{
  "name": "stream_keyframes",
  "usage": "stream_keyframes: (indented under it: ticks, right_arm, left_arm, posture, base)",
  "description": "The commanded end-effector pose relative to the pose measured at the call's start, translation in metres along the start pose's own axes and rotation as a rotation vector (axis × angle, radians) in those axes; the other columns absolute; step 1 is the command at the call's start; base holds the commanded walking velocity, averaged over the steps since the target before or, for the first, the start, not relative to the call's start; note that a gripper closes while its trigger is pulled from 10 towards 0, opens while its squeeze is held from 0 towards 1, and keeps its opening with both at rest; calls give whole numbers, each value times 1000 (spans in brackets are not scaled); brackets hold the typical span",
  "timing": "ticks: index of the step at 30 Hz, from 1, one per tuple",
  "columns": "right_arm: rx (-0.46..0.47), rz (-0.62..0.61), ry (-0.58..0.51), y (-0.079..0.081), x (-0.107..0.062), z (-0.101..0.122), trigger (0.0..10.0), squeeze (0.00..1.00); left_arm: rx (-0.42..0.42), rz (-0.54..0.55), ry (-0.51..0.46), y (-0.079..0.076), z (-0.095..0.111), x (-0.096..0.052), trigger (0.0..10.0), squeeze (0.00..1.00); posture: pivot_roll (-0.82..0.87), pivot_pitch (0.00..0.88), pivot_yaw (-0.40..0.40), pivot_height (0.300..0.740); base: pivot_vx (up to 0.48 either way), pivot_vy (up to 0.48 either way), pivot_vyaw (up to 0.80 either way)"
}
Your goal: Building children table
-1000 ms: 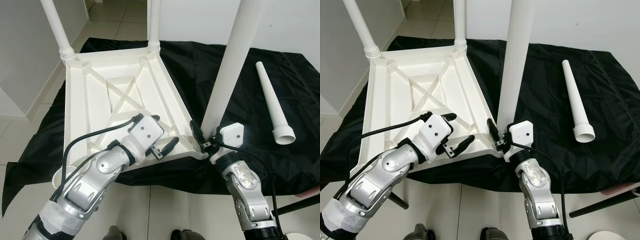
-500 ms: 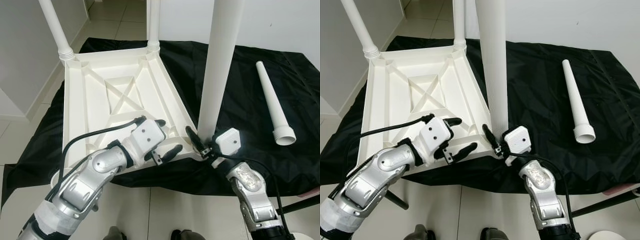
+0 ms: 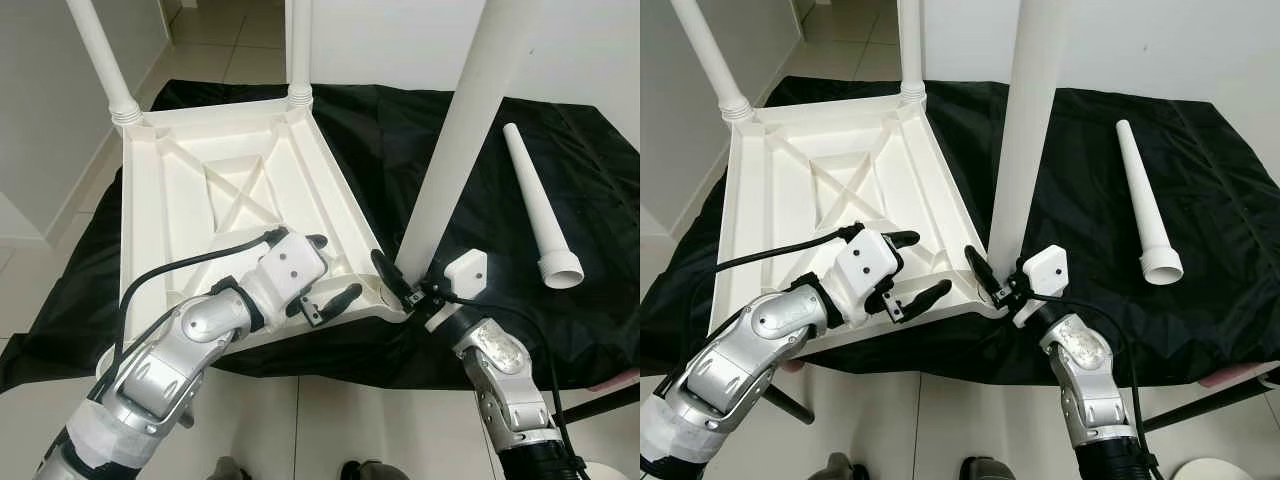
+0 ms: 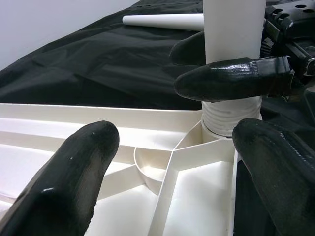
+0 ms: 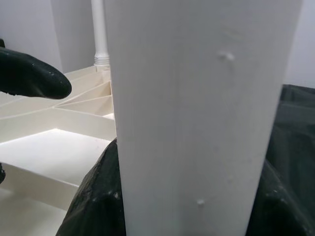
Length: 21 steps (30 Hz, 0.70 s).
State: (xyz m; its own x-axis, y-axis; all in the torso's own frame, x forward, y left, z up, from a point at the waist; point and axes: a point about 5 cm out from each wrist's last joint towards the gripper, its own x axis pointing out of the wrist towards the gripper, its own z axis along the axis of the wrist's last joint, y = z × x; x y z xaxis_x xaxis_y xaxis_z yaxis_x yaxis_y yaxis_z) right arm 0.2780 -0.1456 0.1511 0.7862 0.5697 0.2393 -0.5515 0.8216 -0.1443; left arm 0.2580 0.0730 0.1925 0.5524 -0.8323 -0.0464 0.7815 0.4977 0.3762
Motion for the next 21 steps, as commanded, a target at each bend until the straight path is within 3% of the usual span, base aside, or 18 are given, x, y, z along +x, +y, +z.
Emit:
stream_keyframes:
  ticks: [1,13,21]
  right_arm:
    - [68,9,98,5,-4,-20,10000,0]
    - [175,-28,125,1,-5,-25,10000,0]
    - [191,-53,146,-1,-6,-30,10000,0]
  left_arm:
    - [20,-43,-4,-1,5,-1,10000,0]
    - [23,-41,-2,0,6,-2,10000,0]
    - [27,-43,-3,0,6,-2,10000,0]
  posture:
    - [-21,133,17,740]
    - [-17,134,16,740]
    - [-16,133,19,740]
  base:
    - [0,0,0]
    - [0,0,0]
    - [0,0,0]
